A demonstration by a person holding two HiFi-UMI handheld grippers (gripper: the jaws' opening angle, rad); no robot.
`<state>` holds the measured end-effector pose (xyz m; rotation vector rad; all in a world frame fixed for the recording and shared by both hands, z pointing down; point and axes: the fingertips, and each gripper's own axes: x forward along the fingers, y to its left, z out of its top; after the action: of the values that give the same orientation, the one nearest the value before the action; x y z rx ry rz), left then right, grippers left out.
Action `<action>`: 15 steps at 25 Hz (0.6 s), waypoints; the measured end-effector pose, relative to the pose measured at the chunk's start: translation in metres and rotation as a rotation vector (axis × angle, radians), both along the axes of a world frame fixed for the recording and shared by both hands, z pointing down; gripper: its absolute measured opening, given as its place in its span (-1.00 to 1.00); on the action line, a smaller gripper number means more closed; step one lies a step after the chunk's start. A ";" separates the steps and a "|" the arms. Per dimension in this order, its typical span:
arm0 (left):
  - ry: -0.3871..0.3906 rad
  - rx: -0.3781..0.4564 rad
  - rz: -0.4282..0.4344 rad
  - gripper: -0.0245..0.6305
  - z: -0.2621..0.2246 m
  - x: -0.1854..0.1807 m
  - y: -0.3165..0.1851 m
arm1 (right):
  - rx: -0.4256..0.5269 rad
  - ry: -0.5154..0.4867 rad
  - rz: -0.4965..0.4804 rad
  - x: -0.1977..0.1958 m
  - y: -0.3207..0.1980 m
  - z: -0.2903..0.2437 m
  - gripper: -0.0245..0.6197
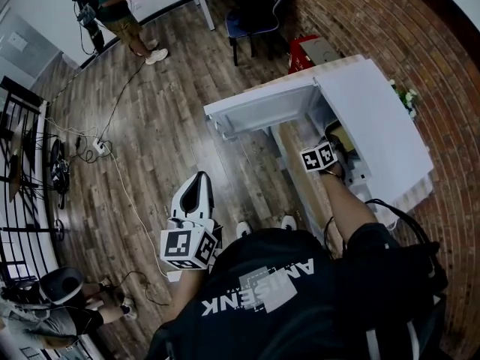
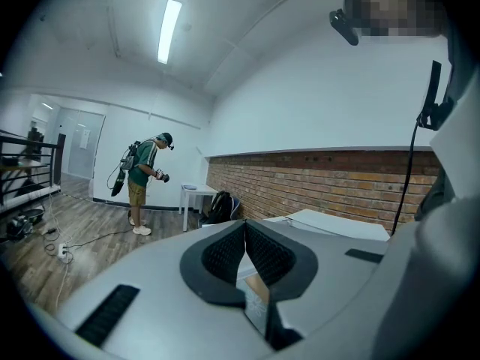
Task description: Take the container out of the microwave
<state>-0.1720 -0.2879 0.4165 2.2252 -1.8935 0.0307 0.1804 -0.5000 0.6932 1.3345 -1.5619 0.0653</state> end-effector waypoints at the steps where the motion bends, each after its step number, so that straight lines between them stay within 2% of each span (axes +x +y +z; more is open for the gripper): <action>1: 0.000 0.001 0.002 -0.89 -0.001 -0.001 0.000 | -0.001 -0.010 0.003 -0.001 0.001 -0.001 -0.77; 15: 0.006 0.024 0.025 -0.89 -0.006 -0.015 0.013 | -0.032 -0.123 -0.028 -0.033 0.030 -0.014 -0.77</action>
<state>-0.1872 -0.2748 0.4102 2.2621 -1.8729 0.0054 0.1477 -0.4703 0.6791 1.3039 -1.6750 0.1575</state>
